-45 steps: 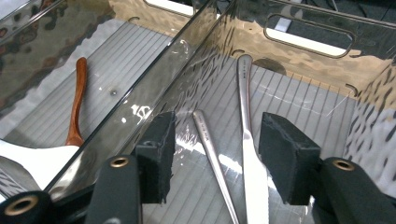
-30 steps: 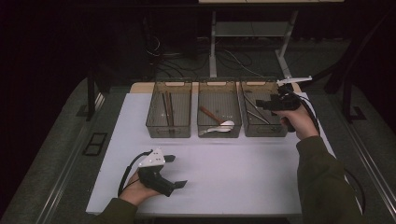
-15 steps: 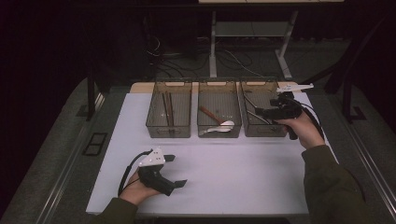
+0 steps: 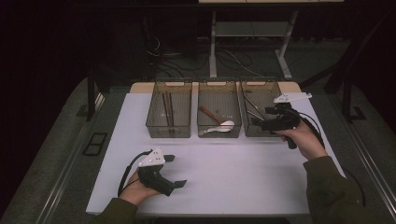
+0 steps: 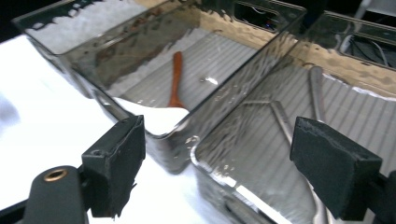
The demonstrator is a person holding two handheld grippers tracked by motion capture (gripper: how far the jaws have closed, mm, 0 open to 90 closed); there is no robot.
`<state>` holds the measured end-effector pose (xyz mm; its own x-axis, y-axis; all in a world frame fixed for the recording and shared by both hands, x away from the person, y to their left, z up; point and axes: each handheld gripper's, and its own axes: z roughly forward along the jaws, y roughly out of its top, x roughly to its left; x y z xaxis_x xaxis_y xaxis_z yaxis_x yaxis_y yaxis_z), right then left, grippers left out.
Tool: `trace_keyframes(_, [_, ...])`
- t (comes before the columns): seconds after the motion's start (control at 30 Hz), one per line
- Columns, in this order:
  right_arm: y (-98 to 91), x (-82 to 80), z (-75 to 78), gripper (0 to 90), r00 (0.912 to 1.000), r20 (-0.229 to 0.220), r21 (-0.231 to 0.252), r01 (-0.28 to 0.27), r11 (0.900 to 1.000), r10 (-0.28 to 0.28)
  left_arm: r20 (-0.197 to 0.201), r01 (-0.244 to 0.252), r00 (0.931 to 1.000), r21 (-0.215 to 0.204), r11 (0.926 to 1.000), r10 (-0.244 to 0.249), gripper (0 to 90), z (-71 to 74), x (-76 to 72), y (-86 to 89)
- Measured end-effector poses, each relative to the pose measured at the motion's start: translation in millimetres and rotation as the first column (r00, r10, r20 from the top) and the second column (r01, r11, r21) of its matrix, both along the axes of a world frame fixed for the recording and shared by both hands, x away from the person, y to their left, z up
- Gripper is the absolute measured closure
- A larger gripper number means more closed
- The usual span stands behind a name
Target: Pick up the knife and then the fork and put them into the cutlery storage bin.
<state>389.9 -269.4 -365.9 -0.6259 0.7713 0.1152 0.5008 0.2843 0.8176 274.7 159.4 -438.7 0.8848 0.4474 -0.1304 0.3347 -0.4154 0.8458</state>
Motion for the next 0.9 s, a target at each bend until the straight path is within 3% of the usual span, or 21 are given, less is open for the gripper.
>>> trace_keyframes(0.27, [0.3,-20.5,-6.9,18.4,0.9992,0.010,0.014,-0.039,0.9991,0.039,0.001,0.000,1.0000,0.007,1.0000,0.000,0.0,0.1,-1.1,-0.3])
trace_keyframes(0.6, [-0.4,-50.6,-27.9,18.4,0.9962,0.015,0.010,-0.086,0.9962,0.086,0.001,-0.003,1.0000,0.007,1.0000,0.003,0.0,0.3,-1.3,-0.5])
trace_keyframes(0.9, [-2.2,-76.3,-45.0,18.4,0.9954,0.036,0.009,-0.090,0.9959,0.089,0.004,-0.002,1.0000,0.006,1.0000,0.002,0.0,0.5,-1.7,-0.5])
